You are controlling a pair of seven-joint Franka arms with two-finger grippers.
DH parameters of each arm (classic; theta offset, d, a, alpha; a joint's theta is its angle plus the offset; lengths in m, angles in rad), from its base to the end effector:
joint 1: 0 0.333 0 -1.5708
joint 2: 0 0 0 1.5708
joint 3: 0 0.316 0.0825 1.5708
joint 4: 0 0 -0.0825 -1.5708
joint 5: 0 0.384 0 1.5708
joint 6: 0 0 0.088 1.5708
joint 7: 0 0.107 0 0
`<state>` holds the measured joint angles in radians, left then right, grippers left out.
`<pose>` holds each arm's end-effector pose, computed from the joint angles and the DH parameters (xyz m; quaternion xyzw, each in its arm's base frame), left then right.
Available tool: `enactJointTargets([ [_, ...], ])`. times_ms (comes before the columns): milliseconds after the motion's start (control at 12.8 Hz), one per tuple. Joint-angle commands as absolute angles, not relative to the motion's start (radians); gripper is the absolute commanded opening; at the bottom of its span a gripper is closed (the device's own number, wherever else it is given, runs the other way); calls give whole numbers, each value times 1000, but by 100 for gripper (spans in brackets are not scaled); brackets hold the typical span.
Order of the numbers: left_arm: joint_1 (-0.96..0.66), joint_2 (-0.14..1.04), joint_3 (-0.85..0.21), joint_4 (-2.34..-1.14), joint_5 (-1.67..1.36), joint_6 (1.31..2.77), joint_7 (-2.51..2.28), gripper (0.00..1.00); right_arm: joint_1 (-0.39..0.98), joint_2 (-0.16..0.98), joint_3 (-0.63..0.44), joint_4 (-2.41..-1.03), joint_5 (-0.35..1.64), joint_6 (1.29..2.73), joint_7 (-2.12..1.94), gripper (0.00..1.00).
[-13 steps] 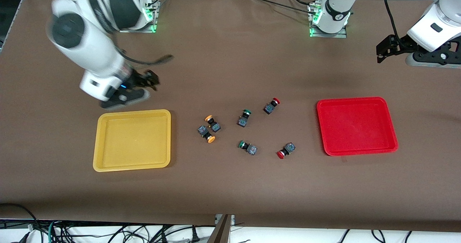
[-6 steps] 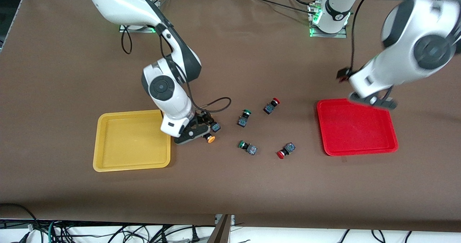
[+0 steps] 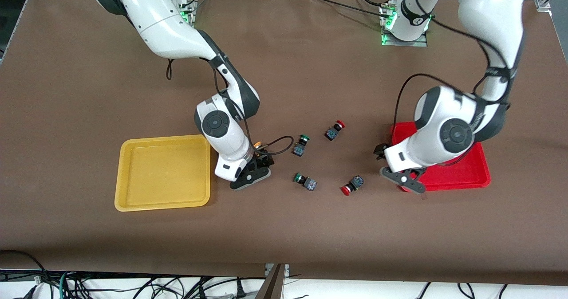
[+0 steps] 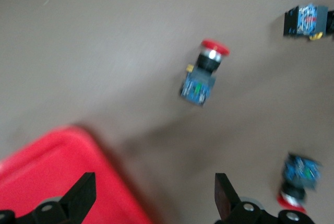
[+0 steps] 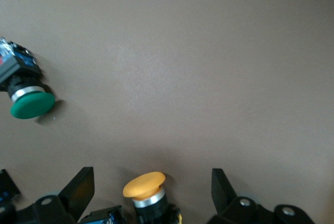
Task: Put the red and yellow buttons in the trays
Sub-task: 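Grasp a yellow button with the right gripper while the left gripper grasps a red button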
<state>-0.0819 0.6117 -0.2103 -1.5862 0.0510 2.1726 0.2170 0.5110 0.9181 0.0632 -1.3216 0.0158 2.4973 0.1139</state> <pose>0.6708 -0.1789 0.2840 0.9679 -0.2482 -0.0073 0.0390 0.6500 0.4054 0.2058 -0.9697 -0.2055 -0.1118 0.0707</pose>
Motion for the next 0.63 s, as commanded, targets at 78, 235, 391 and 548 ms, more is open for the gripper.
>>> enactJointTargets([
  [78, -132, 721, -206, -1543, 89, 2352, 323, 100, 518, 943, 60, -1310, 15, 2514, 130, 94],
  [235, -165, 767, -207, -1543, 101, 2433, 383, 100, 517, 942, 60, -1328, 15, 2514, 132, 91],
  [391, -172, 801, -206, -1548, 103, 2491, 387, 100, 518, 942, 60, -1353, 17, 2523, 132, 87],
  [548, -172, 822, -206, -1548, 104, 2503, 391, 100, 518, 940, 60, -1380, 17, 2534, 132, 82],
])
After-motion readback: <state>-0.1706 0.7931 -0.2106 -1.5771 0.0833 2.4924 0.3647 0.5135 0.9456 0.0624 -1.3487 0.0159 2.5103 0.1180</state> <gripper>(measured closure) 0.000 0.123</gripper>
